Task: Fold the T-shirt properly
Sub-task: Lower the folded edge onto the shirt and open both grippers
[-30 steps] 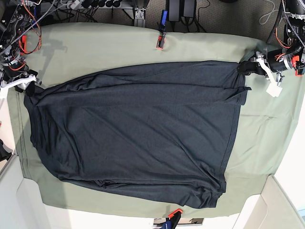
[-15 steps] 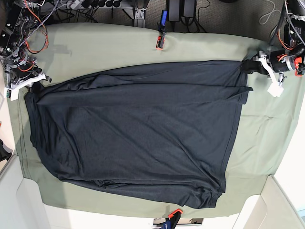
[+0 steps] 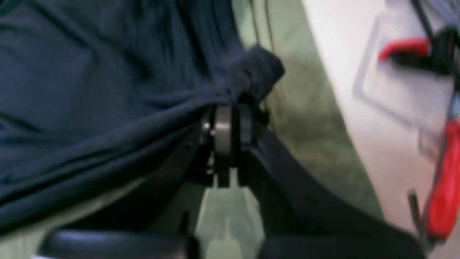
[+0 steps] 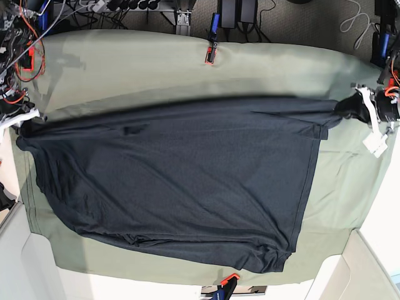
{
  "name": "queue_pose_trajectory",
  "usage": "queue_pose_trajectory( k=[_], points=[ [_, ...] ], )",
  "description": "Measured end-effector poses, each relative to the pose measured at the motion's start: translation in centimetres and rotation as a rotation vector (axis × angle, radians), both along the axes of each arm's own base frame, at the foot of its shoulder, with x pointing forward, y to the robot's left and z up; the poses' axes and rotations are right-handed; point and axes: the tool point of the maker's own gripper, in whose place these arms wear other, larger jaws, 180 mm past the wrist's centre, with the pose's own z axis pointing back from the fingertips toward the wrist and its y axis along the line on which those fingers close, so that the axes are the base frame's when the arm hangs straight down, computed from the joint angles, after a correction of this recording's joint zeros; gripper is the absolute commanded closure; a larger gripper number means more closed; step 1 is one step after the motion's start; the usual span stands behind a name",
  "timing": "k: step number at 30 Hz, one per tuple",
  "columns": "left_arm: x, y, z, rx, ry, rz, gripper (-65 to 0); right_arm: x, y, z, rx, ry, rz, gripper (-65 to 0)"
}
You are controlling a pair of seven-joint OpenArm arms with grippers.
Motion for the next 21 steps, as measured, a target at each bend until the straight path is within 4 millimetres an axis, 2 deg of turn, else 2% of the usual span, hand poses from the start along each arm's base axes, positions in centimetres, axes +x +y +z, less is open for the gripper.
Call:
queue_pose_trajectory(
  k=[4,8,13,21],
  points=[
    [2.4,0.6,1.3,0.033,-0.098,0.016,0.0,1.8,0.2,-0.4,0.051,-0.015,0.0,0.0],
    [3.8,2.0,0.9,0.082,-0.151,0.049,0.0,3.2,0.4,-1.5,0.107,-0.001,-0.009,0.0],
    [6.7,2.2,0.6,0.104,-0.205,0.051,0.0,4.7,0.9,-1.4,0.133,-0.017,0.012,0.0],
    [10.4,1.7,-2.2,0.123,-0.188,0.041,0.0,4.7,1.4,-1.6,0.125,-0.007,0.028,0.0]
  ],
)
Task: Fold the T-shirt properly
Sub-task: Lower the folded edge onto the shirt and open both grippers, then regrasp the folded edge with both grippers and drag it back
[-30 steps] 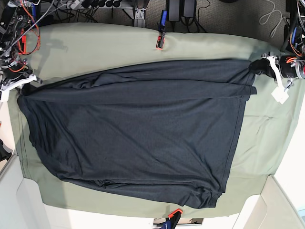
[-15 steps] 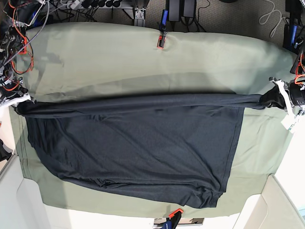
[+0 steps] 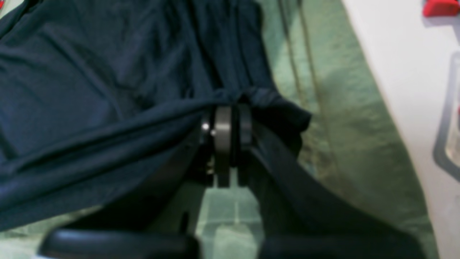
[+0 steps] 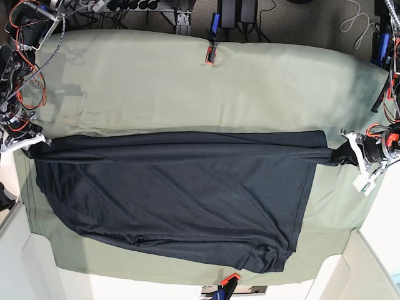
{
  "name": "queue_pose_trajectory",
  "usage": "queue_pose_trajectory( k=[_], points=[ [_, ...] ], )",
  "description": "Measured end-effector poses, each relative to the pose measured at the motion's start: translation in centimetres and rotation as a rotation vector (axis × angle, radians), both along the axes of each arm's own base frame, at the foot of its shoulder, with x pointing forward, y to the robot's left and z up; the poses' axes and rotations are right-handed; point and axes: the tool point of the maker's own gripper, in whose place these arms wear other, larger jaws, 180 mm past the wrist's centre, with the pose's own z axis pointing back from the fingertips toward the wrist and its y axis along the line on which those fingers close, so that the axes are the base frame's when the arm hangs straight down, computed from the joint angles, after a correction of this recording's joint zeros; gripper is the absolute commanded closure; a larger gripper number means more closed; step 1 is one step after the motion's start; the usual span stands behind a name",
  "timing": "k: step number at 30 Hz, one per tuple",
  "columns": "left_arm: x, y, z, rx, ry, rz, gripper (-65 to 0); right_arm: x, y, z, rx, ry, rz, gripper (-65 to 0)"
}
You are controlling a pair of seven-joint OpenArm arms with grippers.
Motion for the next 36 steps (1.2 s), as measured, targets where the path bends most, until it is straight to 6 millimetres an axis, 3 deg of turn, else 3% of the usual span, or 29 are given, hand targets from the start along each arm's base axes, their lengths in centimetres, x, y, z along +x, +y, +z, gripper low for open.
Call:
queue_pose_trajectory(
  k=[2,4,7,8,12,15,17,20,24,27,31,36],
  points=[
    [0.8,-0.5,-0.9,-0.011,0.015,0.011,0.0,0.1,0.0,0.1,0.001,-0.001,0.001,0.0],
    [1.2,-1.0,-2.0,-0.032,0.038,0.029,-7.6,0.1,0.0,0.1,0.003,-0.003,0.0,-2.0],
    [0.8,-1.5,-3.6,-0.059,0.088,0.051,-28.9,0.2,0.3,0.3,0.031,-0.019,-0.003,-22.7],
    [0.4,-1.6,-4.0,-0.058,0.113,0.051,-33.0,0.2,0.3,0.3,0.033,-0.019,-0.004,-27.4],
    [-1.1,-2.9,-3.9,-0.157,0.217,0.051,-33.2,0.2,0.4,0.4,0.048,-0.024,-0.003,-30.9],
    [-0.2,-3.2,-1.2,-0.231,0.164,0.05,-33.2,0.2,0.3,1.0,0.072,-0.033,0.006,-30.9],
    [0.3,-1.9,1.3,-0.246,0.109,0.063,-33.2,-0.1,-0.4,1.9,0.059,-0.057,0.008,-30.9],
    [-0.4,-0.1,3.7,-0.272,0.103,0.088,-33.2,-1.4,-2.2,2.5,0.032,-0.056,-0.026,-30.9],
    [-1.4,-1.9,5.6,-0.433,0.126,0.044,-33.1,-2.2,-3.1,2.8,0.046,-0.063,-0.053,-30.9],
    [-2.1,-2.0,5.2,-0.447,0.138,0.047,-33.2,-2.6,-2.8,2.5,0.068,-0.062,-0.051,-30.9],
    [-5.3,-3.3,1.5,-0.479,0.256,0.053,-33.1,-4.1,-1.8,0.5,0.106,-0.024,-0.057,-30.9],
    [-6.6,-5.7,-0.6,-0.542,0.299,0.047,-33.1,-3.5,0.3,-1.4,0.146,-0.034,-0.077,-30.9]
  ],
)
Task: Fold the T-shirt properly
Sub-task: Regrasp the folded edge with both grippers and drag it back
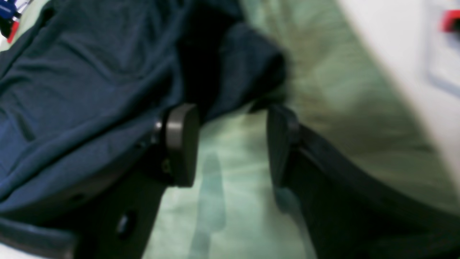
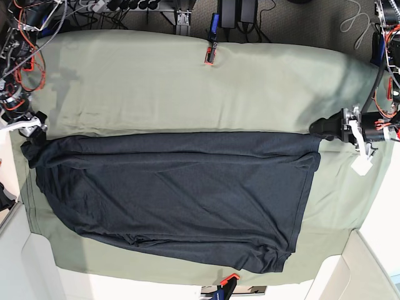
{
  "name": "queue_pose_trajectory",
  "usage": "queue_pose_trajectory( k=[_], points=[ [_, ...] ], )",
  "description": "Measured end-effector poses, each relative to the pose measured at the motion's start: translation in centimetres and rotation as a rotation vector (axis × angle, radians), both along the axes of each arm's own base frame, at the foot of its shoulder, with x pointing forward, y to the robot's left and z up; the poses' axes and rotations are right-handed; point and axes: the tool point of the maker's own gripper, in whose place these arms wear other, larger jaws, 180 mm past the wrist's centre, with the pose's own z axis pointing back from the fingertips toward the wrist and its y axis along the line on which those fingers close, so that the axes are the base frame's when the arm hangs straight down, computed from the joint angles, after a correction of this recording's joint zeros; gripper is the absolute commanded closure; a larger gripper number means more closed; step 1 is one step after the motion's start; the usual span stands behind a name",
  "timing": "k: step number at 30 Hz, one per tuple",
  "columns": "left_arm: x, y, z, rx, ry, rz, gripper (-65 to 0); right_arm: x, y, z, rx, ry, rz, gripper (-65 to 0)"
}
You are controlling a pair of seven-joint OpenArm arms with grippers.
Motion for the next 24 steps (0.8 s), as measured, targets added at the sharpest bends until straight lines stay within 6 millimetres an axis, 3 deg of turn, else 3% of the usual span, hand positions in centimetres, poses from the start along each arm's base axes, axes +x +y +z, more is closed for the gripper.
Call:
queue_pose_trajectory(
  k=[4,9,11,17,24],
  points=[
    [-1.2,-1.6,-1.8,-0.065,0.021,0.039,-33.1,-0.4,0.3,-1.1,0.018,0.017,-0.013,-30.9],
    [1.2,0.6,-2.6,0.043,-0.081,0.176,-33.1,0.3,0.3,-0.6,0.013,0.006,-0.018,-30.9],
    [0.9,1.1,-3.9,0.088,-0.055,0.185,-33.2,0.5,0.4,-0.5,0.015,0.001,-0.017,-30.9],
    [1.9,-0.6,-5.6,0.018,-0.06,0.246,-33.2,0.8,0.6,-0.4,0.006,0.002,-0.006,-30.9],
    [3.3,-2.6,-5.7,-0.007,-0.088,0.249,-33.2,1.1,1.3,-0.5,-0.005,0.011,0.022,-30.9]
  ],
)
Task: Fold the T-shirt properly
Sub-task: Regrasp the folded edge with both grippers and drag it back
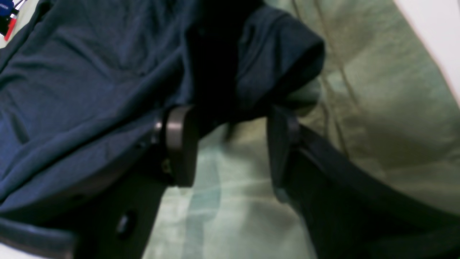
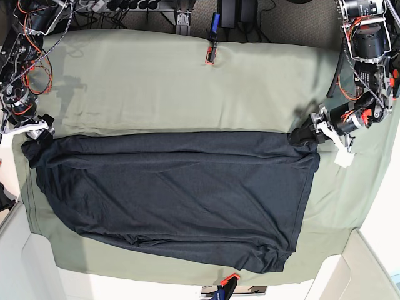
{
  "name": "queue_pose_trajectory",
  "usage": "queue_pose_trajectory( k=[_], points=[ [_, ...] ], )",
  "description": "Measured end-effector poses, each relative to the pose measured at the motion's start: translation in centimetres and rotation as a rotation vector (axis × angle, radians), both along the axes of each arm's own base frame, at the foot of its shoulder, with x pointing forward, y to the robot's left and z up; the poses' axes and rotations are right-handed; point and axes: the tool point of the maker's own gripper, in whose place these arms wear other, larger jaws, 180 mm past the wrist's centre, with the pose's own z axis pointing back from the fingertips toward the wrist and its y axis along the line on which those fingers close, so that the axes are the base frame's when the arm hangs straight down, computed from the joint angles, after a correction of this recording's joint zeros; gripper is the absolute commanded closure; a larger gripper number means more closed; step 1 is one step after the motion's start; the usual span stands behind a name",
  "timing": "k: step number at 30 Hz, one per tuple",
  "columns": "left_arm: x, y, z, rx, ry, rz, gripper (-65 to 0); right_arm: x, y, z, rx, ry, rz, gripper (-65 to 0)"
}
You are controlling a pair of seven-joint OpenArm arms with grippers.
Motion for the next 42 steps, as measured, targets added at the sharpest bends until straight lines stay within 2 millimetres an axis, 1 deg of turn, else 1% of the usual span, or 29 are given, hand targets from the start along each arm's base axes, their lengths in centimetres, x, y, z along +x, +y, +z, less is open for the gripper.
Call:
queue_pose_trajectory(
  k=[3,6,8,12,15,20,21,22,24,25,27,28,29,31,32,38,40,42],
  points=[
    [0.6,-0.1,0.0,0.026,-0.003,-0.011,-33.2,0.2,0.6,-0.1,0.0,0.004,0.017,-30.9],
    [1.4,0.3,0.1,0.074,-0.016,-0.017,-33.1,0.3,0.9,-0.1,0.0,0.003,0.026,-30.9],
    [1.9,0.5,0.0,0.074,-0.017,-0.005,-33.2,0.6,1.1,0.0,-0.005,0.0,0.032,-30.9],
    [2.1,0.7,-0.5,0.034,-0.014,0.027,-33.1,2.4,1.4,0.4,0.007,-0.018,0.03,-30.9],
    [2.2,0.6,-0.6,0.022,-0.017,0.036,-33.1,3.3,1.9,-0.6,0.054,-0.008,0.018,-30.9],
    [2.7,0.6,-0.6,0.039,-0.039,0.045,-32.8,4.8,2.1,-1.0,0.092,-0.016,0.0,-30.9],
    [2.9,0.6,-0.6,0.046,-0.045,0.049,-30.7,4.9,2.0,-1.0,0.091,-0.018,-0.001,-30.9],
    [2.9,0.7,-0.6,0.05,-0.047,0.05,-27.0,5.0,2.1,-1.0,0.093,-0.02,-0.001,-30.8],
    [3.0,0.9,-0.8,0.064,-0.044,0.056,-16.7,5.0,2.1,-1.1,0.089,-0.017,0.0,-30.8],
    [2.9,1.0,-0.9,0.067,-0.041,0.057,-12.8,5.0,2.0,-1.1,0.088,-0.017,0.0,-30.8],
    [2.9,1.0,-0.9,0.069,-0.038,0.061,-8.2,5.0,2.0,-1.1,0.087,-0.017,-0.001,-30.7],
    [2.9,1.1,-0.9,0.07,-0.038,0.061,-6.6,5.0,2.0,-1.1,0.086,-0.019,-0.001,-28.5],
    [2.9,1.0,-0.9,0.07,-0.037,0.061,-4.5,5.0,2.0,-1.1,0.086,-0.019,-0.001,-23.5],
    [2.9,1.1,-1.0,0.071,-0.035,0.063,0.0,4.9,2.0,-1.3,0.077,-0.006,0.003,-7.5],
    [2.9,1.1,-1.0,0.071,-0.035,0.063,0.0,4.8,2.0,-1.4,0.078,-0.002,0.004,0.0],
    [2.5,1.2,-0.7,0.083,-0.013,0.031,0.0,4.5,2.8,-1.6,0.094,0.014,0.049,0.0],
    [2.3,1.6,-0.3,0.099,-0.01,0.017,0.0,4.4,3.3,-1.5,0.114,0.022,0.066,0.0],
    [1.9,2.4,0.1,0.127,0.001,0.002,0.0,3.9,3.6,-1.3,0.125,0.023,0.089,0.0]
  ],
)
